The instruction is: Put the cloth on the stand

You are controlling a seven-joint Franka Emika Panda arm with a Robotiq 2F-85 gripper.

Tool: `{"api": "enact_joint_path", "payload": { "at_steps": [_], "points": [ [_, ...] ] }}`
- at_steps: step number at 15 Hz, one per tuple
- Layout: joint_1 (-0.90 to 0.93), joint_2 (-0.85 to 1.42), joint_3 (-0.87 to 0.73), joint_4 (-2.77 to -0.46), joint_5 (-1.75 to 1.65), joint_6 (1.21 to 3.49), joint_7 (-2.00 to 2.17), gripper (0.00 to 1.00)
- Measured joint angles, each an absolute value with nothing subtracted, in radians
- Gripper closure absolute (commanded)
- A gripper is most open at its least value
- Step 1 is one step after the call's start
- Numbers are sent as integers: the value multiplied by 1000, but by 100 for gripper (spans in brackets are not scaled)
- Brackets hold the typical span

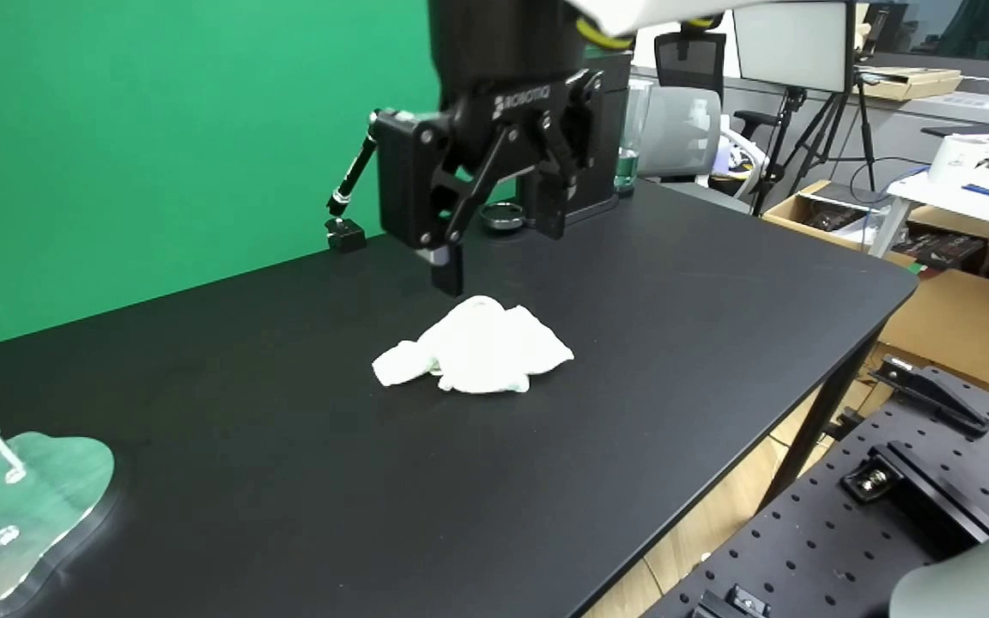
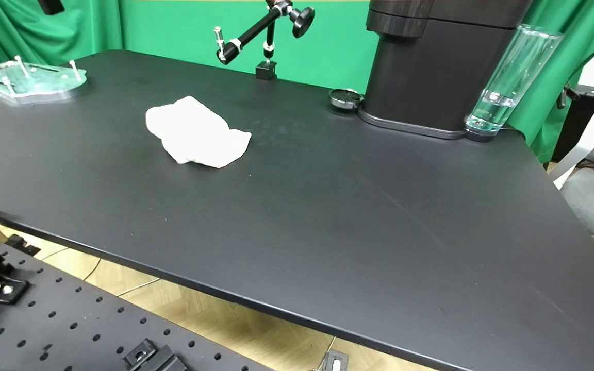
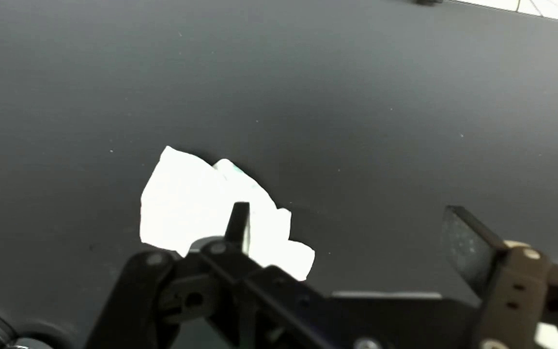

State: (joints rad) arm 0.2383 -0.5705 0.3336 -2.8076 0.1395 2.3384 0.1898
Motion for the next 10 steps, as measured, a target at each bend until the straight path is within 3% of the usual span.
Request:
{"api": "enact_joint_path", "payload": {
  "at_steps": [5,10],
  "points": [
    [213,-380,491,-2808,26,2518,394,0],
    [191,-288,500,-2798,-6,2543,419,0]
  ]
}}
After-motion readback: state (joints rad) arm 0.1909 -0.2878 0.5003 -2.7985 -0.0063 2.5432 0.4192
